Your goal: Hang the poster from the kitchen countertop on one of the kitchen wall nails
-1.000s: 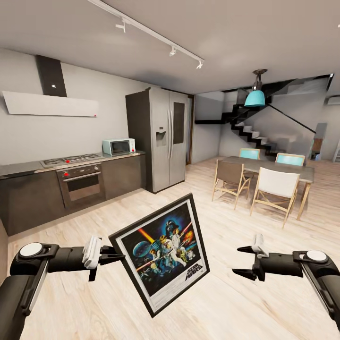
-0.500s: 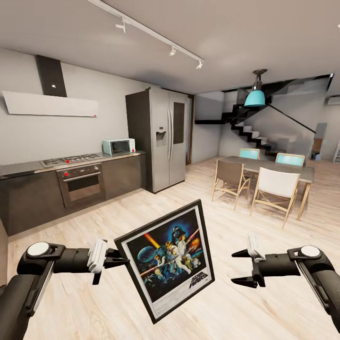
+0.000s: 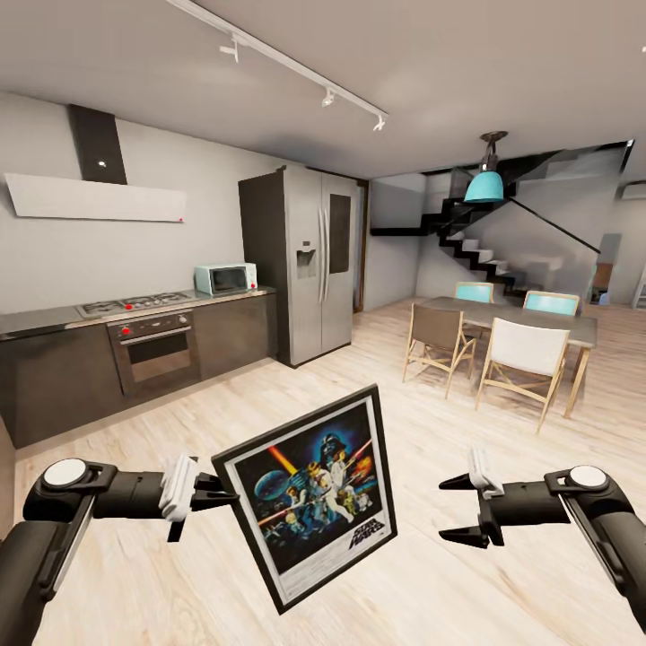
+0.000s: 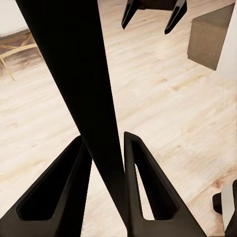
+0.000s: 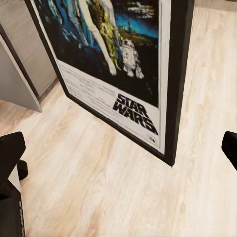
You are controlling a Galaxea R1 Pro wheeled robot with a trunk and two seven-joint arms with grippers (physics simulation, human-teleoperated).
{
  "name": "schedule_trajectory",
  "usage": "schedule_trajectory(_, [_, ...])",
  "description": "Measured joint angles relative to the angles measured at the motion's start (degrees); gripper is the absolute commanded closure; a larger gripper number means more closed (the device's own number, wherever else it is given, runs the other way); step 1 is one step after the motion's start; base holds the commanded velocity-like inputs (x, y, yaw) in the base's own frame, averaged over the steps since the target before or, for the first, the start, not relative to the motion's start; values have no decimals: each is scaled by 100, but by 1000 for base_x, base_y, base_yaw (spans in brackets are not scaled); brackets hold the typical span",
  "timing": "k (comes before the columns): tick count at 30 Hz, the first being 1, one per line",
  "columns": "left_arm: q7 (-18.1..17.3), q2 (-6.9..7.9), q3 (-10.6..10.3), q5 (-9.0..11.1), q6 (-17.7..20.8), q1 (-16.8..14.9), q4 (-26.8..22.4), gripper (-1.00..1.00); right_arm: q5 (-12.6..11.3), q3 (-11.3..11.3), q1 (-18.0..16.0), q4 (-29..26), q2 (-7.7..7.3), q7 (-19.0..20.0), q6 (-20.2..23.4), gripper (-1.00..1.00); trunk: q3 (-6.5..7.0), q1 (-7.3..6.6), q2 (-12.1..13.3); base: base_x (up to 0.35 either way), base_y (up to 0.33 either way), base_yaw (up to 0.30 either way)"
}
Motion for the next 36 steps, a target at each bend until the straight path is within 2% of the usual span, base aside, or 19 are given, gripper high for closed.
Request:
schedule_trajectory(3, [0, 15, -39, 5, -60, 0, 0, 100, -1, 4, -137, 45, 4, 0, 0, -100, 0, 0, 0, 0, 0, 0])
schedule_trajectory(15, [-9, 91, -647, 7, -93, 0, -9, 100, -2, 17, -228, 69, 38, -6, 0, -100, 0, 0, 0, 0, 0, 0])
schedule_trajectory(21, [-9, 95, -697, 10, -94, 0, -9, 100, -2, 23, -231, 67, 46, 21, -43, -100, 0, 0, 0, 0, 0, 0])
schedule_trajectory(27, [-9, 96, -703, 10, -99, 0, -9, 100, -2, 26, -231, 81, 48, 301, -364, -100, 0, 0, 0, 0, 0, 0])
schedule_trajectory(36, [-9, 96, -704, 10, -99, 0, -9, 100, -2, 26, -231, 84, 52, 383, -457, -100, 0, 0, 0, 0, 0, 0])
